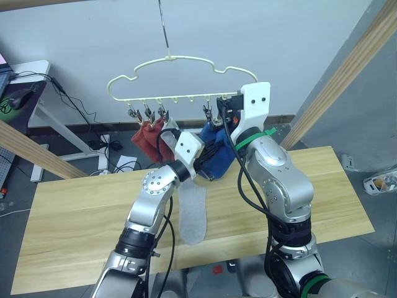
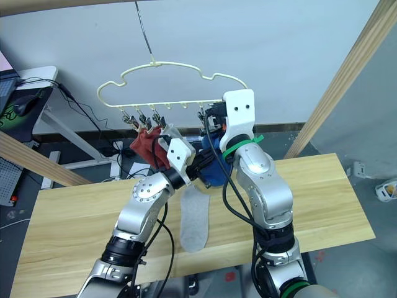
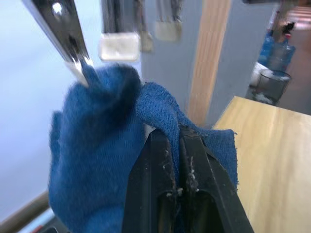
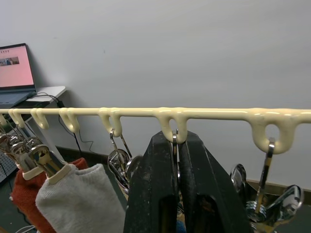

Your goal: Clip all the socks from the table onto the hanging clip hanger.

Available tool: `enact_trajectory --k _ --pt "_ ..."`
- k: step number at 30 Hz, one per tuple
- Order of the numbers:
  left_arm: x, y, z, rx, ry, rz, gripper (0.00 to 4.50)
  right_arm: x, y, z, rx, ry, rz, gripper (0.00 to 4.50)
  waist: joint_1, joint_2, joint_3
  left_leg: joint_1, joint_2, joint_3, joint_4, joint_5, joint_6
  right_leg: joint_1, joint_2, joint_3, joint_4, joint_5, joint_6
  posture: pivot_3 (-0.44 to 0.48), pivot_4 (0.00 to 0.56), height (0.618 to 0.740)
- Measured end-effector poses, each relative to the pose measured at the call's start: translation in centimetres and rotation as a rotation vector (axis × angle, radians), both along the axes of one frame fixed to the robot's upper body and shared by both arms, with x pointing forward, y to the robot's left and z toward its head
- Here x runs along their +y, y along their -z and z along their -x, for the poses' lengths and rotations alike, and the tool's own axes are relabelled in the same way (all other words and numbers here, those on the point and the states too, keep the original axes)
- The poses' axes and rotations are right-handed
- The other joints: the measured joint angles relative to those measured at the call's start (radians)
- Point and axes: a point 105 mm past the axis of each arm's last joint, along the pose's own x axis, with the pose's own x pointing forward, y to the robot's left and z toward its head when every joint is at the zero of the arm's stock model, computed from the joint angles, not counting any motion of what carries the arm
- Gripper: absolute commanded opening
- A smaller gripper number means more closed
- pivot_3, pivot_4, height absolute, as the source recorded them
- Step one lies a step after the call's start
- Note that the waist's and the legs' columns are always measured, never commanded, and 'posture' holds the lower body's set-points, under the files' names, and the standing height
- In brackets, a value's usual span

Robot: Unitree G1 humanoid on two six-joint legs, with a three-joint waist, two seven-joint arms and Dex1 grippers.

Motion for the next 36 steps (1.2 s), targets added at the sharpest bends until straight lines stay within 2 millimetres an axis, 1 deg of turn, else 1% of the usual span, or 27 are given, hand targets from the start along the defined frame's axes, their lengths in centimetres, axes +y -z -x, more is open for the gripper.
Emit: enact_trajectory --k 4,11,16,32,36 --pt "-0.4 -0.5 -0.2 -0.036 0.003 0.015 0.03 0.0 0.0 0.0 0.000 0.001 0.000 0.00 -0.001 0.000 0.000 0.000 0.000 0.000 0.000 0.000 0.000 0.000 0.000 0.000 0.000 0.000 0.000 -0.214 0.264 0.740" --pt "-0.2 -0.1 0.1 -0.046 0.000 0.016 0.03 -0.4 -0.1 -0.1 -0.016 0.015 0.013 0.00 -0.002 0.000 0.000 0.000 0.000 0.000 0.000 0.000 0.000 0.000 0.000 0.000 0.000 0.000 0.000 -0.216 0.261 0.740" --pt "-0.2 -0.2 0.0 -0.054 -0.008 0.025 0.03 -0.6 -0.2 -0.1 -0.029 0.025 0.022 0.00 -0.002 0.000 0.000 0.000 0.000 0.000 0.001 0.000 0.000 0.000 0.000 0.000 0.000 0.000 0.000 -0.216 0.258 0.740" --pt "-0.9 -1.7 -0.1 -0.101 -0.015 0.089 0.03 -0.5 -0.2 -0.1 -0.029 0.024 0.026 0.00 -0.002 -0.001 -0.001 0.000 0.000 0.001 0.001 0.000 0.000 0.000 0.000 0.000 0.000 0.000 0.000 -0.211 0.257 0.740" --pt "-0.9 -1.7 -0.1 -0.100 -0.016 0.092 0.03 -0.5 -0.2 -0.1 -0.029 0.024 0.025 0.00 -0.002 -0.001 -0.001 0.000 0.000 0.001 0.001 0.000 0.000 0.000 0.000 0.000 0.000 0.000 0.000 -0.209 0.257 0.740"
